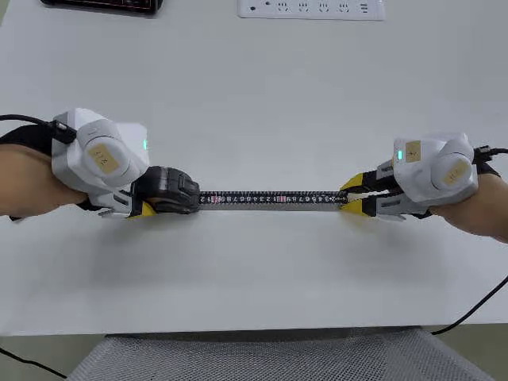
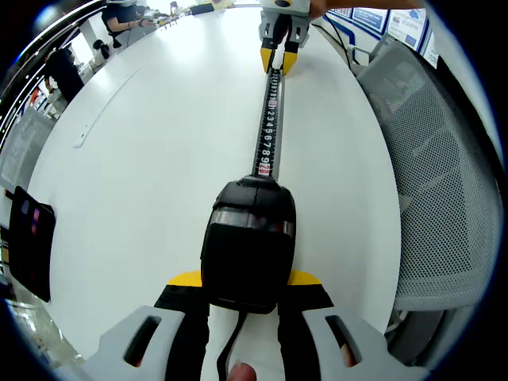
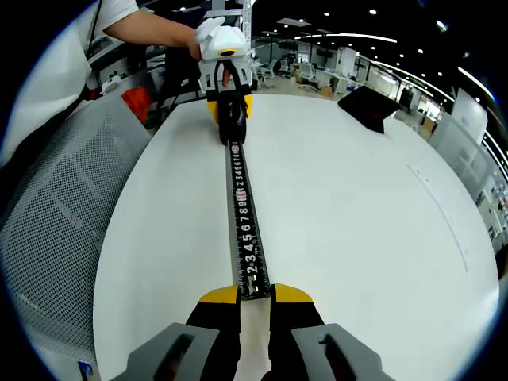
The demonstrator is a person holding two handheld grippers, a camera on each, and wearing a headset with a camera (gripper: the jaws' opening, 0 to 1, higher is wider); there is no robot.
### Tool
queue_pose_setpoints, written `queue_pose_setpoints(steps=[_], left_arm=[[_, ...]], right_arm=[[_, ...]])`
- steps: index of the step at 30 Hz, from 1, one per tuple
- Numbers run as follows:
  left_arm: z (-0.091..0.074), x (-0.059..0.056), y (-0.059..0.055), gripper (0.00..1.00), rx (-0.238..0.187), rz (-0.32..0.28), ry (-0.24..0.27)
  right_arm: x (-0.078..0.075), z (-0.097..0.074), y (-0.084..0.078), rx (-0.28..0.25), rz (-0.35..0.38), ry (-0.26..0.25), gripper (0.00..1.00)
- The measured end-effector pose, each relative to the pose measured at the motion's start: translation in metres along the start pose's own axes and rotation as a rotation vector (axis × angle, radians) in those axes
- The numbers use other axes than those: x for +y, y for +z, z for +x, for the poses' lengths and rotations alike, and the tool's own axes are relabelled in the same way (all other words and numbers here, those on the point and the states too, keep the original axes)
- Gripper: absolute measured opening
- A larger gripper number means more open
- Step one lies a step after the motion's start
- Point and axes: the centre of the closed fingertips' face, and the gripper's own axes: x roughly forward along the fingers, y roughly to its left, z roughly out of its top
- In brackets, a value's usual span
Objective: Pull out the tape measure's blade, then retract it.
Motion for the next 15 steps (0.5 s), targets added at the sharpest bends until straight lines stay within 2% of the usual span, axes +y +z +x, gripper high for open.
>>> queue_pose_setpoints(steps=[15], left_arm=[[0.0005, 0.0, 0.0002, 0.28, -0.001, -0.003, 0.002]], right_arm=[[-0.0044, -0.0063, -0.009, 0.019, 0.012, -0.004, 0.09]])
